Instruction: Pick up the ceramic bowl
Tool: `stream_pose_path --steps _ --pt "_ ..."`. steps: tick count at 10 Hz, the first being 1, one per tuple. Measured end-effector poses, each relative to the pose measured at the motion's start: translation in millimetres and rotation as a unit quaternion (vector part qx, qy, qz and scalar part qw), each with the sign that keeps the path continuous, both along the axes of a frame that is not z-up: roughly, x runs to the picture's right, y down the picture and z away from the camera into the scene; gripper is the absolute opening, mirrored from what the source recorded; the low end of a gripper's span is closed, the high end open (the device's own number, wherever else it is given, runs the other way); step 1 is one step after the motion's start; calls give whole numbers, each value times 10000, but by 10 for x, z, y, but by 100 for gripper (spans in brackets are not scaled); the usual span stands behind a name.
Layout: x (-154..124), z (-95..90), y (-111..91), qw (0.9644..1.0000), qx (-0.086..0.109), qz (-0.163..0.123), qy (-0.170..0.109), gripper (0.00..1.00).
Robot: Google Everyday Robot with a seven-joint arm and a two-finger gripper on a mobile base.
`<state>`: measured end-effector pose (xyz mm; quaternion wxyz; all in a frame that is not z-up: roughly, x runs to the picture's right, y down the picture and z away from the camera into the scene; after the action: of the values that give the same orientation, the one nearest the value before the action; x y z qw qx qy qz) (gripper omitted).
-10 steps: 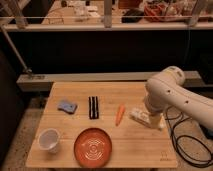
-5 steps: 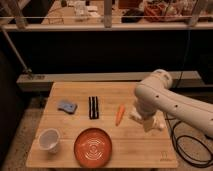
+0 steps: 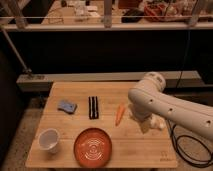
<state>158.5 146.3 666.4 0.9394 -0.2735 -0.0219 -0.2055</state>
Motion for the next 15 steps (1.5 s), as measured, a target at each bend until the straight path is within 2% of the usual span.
stream_pose_path --steps 2,5,9,10,15 --pt "-185 -35 45 9991 -10 -355 -231 80" --pt "-267 -65 86 9973 17 -625 -385 80" --pt "-527 -98 197 9898 72 -1193 -771 80" --pt "-568 -113 255 9867 107 -1353 -900 80" --pt "-781 -115 411 9780 219 -1662 -1238 80"
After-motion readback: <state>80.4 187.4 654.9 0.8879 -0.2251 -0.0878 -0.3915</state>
